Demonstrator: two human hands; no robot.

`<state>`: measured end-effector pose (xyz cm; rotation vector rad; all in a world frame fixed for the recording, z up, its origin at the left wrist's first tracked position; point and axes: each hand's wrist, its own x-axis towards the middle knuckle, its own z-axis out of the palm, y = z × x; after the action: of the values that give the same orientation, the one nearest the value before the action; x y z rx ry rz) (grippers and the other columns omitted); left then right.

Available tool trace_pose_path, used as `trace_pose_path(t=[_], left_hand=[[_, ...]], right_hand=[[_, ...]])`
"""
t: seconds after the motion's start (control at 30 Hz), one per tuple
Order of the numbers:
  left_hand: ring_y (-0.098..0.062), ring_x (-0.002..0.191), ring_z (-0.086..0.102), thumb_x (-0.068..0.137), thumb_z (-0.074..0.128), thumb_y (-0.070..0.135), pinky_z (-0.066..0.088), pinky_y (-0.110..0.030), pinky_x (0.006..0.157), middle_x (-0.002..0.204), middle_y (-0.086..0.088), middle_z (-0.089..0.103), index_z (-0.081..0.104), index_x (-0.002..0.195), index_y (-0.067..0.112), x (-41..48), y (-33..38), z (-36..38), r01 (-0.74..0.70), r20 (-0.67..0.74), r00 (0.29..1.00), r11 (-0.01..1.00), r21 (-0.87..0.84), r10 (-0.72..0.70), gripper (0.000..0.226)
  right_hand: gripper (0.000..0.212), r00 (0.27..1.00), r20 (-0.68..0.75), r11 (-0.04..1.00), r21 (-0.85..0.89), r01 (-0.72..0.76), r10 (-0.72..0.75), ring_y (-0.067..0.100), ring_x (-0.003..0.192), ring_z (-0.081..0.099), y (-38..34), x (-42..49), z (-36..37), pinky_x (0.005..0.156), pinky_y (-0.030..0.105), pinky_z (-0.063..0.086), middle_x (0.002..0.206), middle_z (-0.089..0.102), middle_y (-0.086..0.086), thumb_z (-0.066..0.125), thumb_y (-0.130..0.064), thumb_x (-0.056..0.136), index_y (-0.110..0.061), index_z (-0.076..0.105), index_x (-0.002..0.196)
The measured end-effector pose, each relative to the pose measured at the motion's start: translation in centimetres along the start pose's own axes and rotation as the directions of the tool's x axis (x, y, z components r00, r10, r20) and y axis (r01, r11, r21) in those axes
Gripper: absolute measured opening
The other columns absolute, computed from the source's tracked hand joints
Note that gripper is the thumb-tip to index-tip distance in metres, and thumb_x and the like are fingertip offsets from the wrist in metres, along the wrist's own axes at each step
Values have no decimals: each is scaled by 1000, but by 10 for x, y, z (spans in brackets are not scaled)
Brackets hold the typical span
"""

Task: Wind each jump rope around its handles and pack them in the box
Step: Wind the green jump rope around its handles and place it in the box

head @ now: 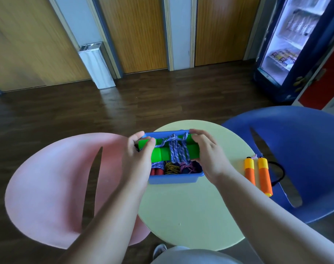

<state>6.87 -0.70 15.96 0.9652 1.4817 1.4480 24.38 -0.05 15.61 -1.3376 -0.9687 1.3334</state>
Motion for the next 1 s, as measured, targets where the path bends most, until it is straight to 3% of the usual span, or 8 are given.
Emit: trace_pose_path(t=[0.13, 0.23, 0.37, 0.47, 0.63, 0.77, 0.93, 1.0], left_hand=[[-3, 107, 67, 97, 69, 32, 51, -31, 97, 103, 19, 76, 73, 115, 26, 5, 1, 1, -105, 4, 994, 991, 78, 105, 19], [-18, 115, 69, 91, 68, 53, 54, -53, 102, 111, 9, 77, 75, 107, 33, 10, 1, -3, -53, 91, 995, 995, 83, 45, 26], [-21, 91, 72, 96, 66, 50, 61, -39, 57, 107, 1, 72, 74, 105, 33, -1, -11, -9, 17, 198, 979, 991, 130, -43, 20], [-47, 64, 63, 97, 66, 43, 46, -32, 40, 87, -10, 68, 71, 99, 33, -11, -22, -5, -6, 179, 984, 993, 118, -16, 11], [-6, 77, 65, 88, 63, 63, 60, -39, 78, 84, 5, 68, 70, 100, 24, -14, -18, 11, -130, -192, 969, 980, 151, 158, 41], [-13, 64, 46, 104, 54, 45, 36, -10, 58, 83, -16, 61, 68, 101, 0, -23, -15, 19, -220, -282, 916, 946, 239, 285, 47], [22, 81, 60, 107, 54, 22, 36, 2, 70, 87, 26, 65, 74, 120, 5, -31, -7, 17, -291, -315, 881, 929, 230, 354, 29], [30, 88, 56, 108, 52, 19, 36, 4, 76, 99, 22, 69, 73, 125, 6, -30, -7, 13, -322, -283, 877, 912, 255, 389, 30]], right_hand=[[39, 996, 74, 995, -80, 60, -54, 26, 103, 67, 7, -15, 0, 95, 47, 55, 103, 70, 6, 48, -62, 96, -28, 63, 108], [25, 989, 107, 988, -102, 116, -105, 21, 86, 55, 7, -18, -5, 78, 42, 50, 94, 57, 8, 42, -42, 109, -19, 52, 112], [11, 987, 58, 959, -233, 160, -151, 23, 86, 58, -5, -10, -11, 79, 54, 54, 100, 60, 10, 51, -37, 100, -31, 54, 108], [24, 977, 8, 946, -248, 210, -214, 20, 96, 64, -10, -9, -16, 83, 40, 55, 111, 57, 4, 62, -31, 99, -30, 53, 121], [24, 918, -221, 940, -173, 294, -328, -13, 98, 60, -8, -19, -8, 82, 6, 47, 109, 59, -14, 70, -28, 97, -22, 56, 116], [14, 859, -377, 937, -115, 329, -347, -2, 98, 67, -4, -24, 1, 90, 18, 53, 106, 71, -9, 68, -25, 99, -22, 66, 112], [12, 848, -424, 935, 11, 354, -317, 2, 93, 72, 1, -30, 4, 89, 18, 55, 97, 77, -7, 68, -14, 99, -22, 73, 106], [14, 866, -418, 944, 55, 325, -274, 6, 94, 73, 6, -32, 4, 89, 20, 56, 100, 78, -2, 68, -13, 99, -24, 74, 104]])
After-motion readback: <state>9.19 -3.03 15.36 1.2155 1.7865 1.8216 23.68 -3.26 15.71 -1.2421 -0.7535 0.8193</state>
